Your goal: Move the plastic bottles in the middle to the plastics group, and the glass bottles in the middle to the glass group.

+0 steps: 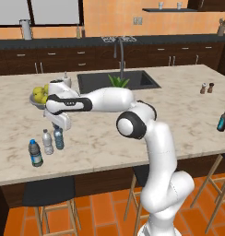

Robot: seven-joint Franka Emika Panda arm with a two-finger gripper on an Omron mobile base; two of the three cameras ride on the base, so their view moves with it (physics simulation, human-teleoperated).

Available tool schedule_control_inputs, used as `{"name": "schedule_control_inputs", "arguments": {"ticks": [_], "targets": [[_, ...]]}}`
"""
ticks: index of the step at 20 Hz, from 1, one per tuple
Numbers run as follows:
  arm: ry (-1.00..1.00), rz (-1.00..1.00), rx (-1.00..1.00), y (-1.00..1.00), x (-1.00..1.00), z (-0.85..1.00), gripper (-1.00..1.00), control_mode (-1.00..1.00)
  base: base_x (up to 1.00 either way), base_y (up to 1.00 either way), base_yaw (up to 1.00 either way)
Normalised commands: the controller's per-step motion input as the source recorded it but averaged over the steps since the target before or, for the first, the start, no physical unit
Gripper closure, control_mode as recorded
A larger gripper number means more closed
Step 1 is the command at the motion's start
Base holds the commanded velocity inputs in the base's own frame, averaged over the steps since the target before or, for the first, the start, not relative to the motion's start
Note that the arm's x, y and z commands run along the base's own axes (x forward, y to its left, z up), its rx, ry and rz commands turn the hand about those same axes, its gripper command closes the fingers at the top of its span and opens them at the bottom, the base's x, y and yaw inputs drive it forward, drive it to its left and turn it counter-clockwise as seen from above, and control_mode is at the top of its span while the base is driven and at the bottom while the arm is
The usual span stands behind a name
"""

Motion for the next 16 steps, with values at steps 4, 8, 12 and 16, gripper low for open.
{"name": "schedule_control_inputs", "arguments": {"ticks": [4, 8, 12, 16], "targets": [[-0.05, 0.0, 0.0, 0.0, 0.0, 0.0, -1.0, -1.0, 0.0, 0.0, 0.0], [-0.04, 0.0, 0.0, 0.0, 0.0, 0.25, -1.0, -1.0, 0.0, 0.0, 0.0], [0.0, -0.01, 0.0, -0.1, 0.0, 0.48, -1.0, -1.0, 0.0, 0.0, 0.0], [0.0, -0.08, 0.0, -0.35, -0.05, 0.57, -1.0, -1.0, 0.0, 0.0, 0.0]]}}
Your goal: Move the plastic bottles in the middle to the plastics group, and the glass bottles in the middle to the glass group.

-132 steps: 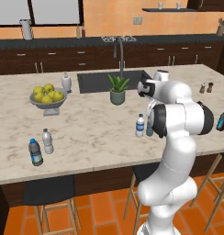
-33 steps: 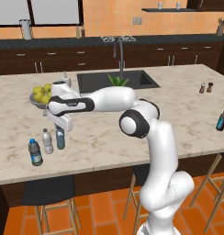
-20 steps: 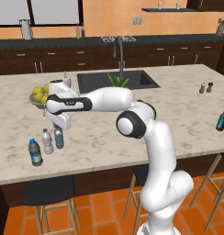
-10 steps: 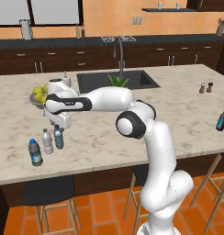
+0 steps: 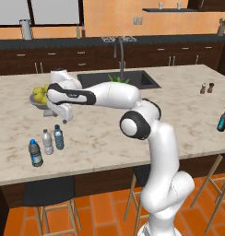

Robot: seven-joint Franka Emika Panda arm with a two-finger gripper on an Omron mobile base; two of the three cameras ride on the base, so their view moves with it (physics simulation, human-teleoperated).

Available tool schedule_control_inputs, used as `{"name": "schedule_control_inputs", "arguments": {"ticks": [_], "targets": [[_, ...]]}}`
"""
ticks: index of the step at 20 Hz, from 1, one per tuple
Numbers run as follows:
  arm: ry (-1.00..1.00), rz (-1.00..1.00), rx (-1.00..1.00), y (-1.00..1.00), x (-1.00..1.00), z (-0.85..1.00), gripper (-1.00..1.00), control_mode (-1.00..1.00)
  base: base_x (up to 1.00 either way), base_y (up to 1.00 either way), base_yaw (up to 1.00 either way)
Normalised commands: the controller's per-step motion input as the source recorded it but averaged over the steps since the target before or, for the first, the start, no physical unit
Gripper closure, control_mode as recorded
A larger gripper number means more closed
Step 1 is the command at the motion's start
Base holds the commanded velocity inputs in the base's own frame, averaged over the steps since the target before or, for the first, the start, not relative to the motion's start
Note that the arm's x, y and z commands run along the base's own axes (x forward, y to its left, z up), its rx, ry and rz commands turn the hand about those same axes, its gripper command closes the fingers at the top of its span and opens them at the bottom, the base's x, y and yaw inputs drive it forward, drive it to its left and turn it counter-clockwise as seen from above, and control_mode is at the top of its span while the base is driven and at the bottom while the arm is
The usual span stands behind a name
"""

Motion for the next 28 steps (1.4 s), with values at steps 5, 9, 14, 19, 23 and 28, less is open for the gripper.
{"name": "schedule_control_inputs", "arguments": {"ticks": [5, 9, 14, 19, 23, 28], "targets": [[0.02, -0.21, 0.01, -0.65, -0.1, 0.48, -1.0, -1.0, 0.0, 0.0, 0.0], [0.09, -0.47, -0.02, -0.44, -0.34, 0.04, -1.0, -1.0, 0.0, 0.0, 0.0], [0.11, -0.69, -0.03, -0.16, -0.36, -0.05, -1.0, -1.0, 0.0, 0.0, 0.0], [0.09, -0.76, -0.06, -0.18, -0.04, -0.18, -1.0, -1.0, 0.0, 0.0, 0.0], [0.01, -0.74, -0.15, -0.45, 0.01, -0.02, -1.0, -1.0, 0.0, 0.0, 0.0], [0.12, -0.73, -0.18, -0.54, 0.25, 0.1, -1.0, -1.0, 0.0, 0.0, 0.0]]}}
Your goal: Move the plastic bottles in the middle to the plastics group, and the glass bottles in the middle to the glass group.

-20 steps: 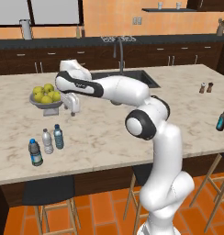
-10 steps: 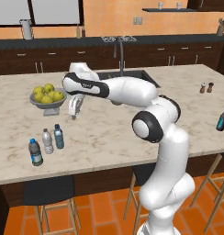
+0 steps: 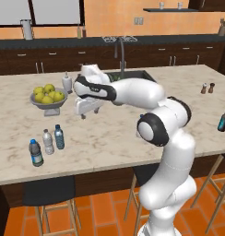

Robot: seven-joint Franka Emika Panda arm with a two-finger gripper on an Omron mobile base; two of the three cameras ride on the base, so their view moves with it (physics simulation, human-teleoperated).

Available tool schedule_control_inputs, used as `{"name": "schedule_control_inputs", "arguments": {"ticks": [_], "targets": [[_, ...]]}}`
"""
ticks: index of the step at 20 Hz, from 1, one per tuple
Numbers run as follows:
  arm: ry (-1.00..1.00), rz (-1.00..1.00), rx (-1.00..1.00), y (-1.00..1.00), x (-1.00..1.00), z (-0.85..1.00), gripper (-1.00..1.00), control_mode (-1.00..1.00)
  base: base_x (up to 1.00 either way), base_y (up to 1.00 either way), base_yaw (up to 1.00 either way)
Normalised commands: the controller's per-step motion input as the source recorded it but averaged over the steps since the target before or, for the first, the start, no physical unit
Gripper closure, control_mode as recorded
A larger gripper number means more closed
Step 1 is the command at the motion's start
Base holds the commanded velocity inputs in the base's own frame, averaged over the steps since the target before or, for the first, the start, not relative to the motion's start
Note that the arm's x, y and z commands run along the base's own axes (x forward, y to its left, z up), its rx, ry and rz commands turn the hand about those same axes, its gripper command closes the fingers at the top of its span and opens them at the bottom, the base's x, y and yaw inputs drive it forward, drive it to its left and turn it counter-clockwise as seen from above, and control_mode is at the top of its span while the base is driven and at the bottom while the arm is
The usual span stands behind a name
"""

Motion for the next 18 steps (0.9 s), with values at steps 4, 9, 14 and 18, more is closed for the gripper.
{"name": "schedule_control_inputs", "arguments": {"ticks": [4, 9, 14, 18], "targets": [[0.16, -0.63, -0.1, -0.9, 0.15, 0.11, -1.0, -1.0, 0.0, 0.0, 0.0], [0.15, -0.56, -0.01, -1.0, 0.01, 0.24, -1.0, -1.0, 0.0, 0.0, 0.0], [0.04, -0.5, -0.02, -1.0, -0.08, 0.03, -1.0, -1.0, 0.0, 0.0, 0.0], [-0.04, -0.38, -0.02, -1.0, -0.65, -0.44, -1.0, -1.0, 0.0, 0.0, 0.0]]}}
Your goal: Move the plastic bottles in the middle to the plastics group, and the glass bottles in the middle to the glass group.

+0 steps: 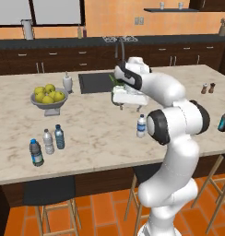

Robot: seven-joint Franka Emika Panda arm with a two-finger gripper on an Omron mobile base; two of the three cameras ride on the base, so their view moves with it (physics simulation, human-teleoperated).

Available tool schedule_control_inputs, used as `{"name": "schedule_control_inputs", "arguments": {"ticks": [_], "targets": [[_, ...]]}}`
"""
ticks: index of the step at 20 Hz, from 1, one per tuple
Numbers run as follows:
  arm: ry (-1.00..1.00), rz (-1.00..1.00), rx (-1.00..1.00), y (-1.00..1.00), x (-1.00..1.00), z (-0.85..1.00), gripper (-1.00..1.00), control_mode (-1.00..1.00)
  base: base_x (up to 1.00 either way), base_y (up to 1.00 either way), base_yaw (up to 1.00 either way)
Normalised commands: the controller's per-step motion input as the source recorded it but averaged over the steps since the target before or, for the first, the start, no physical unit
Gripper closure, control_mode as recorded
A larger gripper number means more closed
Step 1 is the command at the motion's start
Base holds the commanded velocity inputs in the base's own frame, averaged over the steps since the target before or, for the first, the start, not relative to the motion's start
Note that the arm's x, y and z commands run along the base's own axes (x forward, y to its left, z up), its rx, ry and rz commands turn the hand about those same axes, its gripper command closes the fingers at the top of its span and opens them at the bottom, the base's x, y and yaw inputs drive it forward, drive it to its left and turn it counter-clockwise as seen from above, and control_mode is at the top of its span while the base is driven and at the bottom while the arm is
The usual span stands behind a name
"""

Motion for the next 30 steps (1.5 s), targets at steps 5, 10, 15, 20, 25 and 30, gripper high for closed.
{"name": "schedule_control_inputs", "arguments": {"ticks": [5, 10, 15, 20, 25, 30], "targets": [[-0.14, -0.26, -0.01, -0.92, -0.24, -0.43, -1.0, -1.0, 0.0, 0.0, 0.0], [0.01, -0.09, -0.2, -0.2, 0.46, 0.22, -1.0, -1.0, 0.0, 0.0, 0.0], [0.02, 0.06, -0.15, -0.03, 0.3, 0.25, -1.0, -1.0, 0.0, 0.0, 0.0], [0.02, 0.03, 0.0, -0.34, 0.06, -0.12, -1.0, -1.0, 0.0, 0.0, 0.0], [0.06, 0.03, 0.0, -0.02, 0.3, -0.34, -1.0, -1.0, 0.0, 0.0, 0.0], [0.04, 0.09, 0.0, 0.0, 0.18, -0.31, -1.0, -1.0, 0.0, 0.0, 0.0]]}}
